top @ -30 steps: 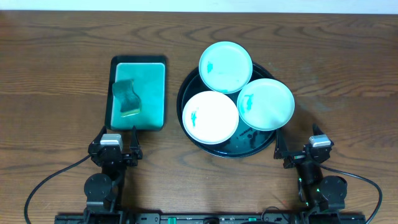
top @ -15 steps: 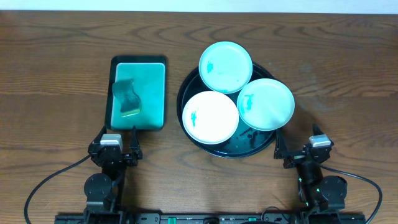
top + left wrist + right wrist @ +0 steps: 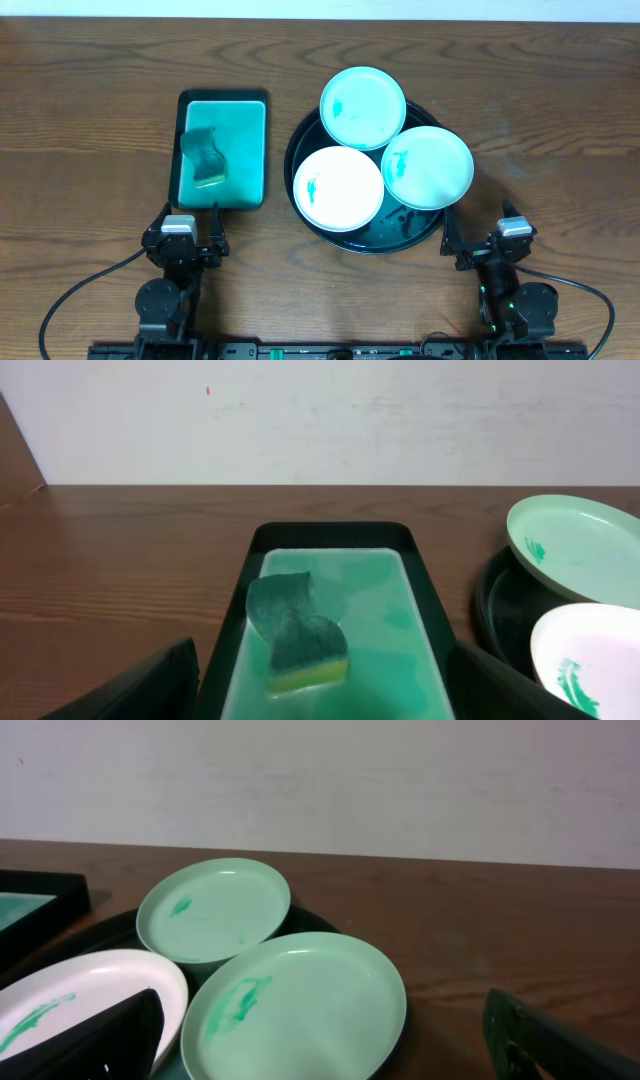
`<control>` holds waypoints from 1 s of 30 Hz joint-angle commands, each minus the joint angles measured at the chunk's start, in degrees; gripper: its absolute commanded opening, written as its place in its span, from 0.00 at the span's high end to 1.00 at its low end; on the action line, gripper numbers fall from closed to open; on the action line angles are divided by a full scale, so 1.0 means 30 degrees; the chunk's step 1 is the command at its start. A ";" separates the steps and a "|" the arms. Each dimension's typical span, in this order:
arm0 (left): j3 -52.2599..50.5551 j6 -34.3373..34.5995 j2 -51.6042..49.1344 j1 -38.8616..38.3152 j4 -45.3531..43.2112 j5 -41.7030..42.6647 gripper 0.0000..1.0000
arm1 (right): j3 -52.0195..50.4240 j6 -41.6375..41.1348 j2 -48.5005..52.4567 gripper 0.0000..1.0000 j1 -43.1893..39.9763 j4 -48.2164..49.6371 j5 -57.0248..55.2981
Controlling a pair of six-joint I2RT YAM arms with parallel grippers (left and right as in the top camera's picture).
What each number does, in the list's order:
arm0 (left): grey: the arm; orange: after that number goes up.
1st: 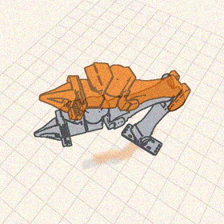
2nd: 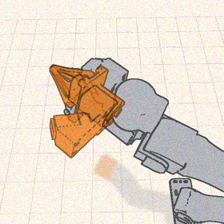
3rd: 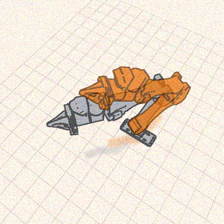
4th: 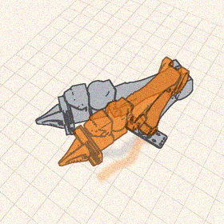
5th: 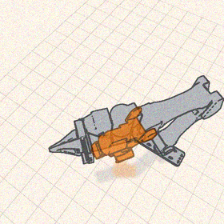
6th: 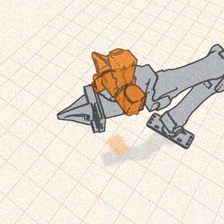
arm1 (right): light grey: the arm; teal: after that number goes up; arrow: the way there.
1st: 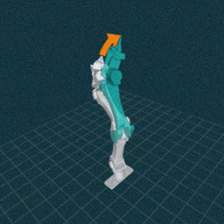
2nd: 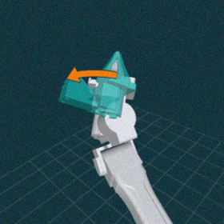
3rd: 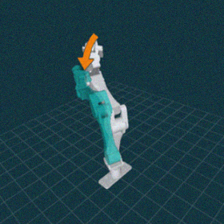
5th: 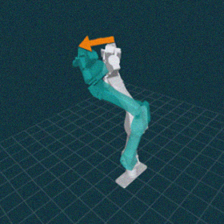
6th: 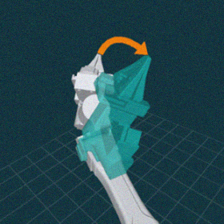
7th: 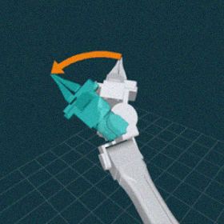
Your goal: Clean dirty plates on tray and stack at the side
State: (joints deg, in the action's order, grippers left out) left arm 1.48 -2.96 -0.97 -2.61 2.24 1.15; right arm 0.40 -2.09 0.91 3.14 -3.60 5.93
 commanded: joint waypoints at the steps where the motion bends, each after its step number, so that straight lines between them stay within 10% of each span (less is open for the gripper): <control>1: -0.0415 0.0087 -0.0044 0.0117 0.0605 -0.0240 0.21 | -0.0036 0.0291 0.0044 0.01 0.0095 -0.0058 0.0044; 22: -0.0168 -0.0379 -0.0240 0.0102 -0.9726 0.4386 0.21 | -0.0036 0.0291 0.0044 0.01 0.0095 -0.0058 0.0044; 30: 0.4932 -0.1421 -0.5122 0.0102 -0.8386 0.3082 0.21 | -0.0036 0.0291 0.0044 0.01 0.0095 -0.0058 0.0036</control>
State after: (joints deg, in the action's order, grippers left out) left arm 8.27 -5.85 -10.66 -2.61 -24.64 12.60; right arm 0.40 -2.09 1.02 3.14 -3.57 5.96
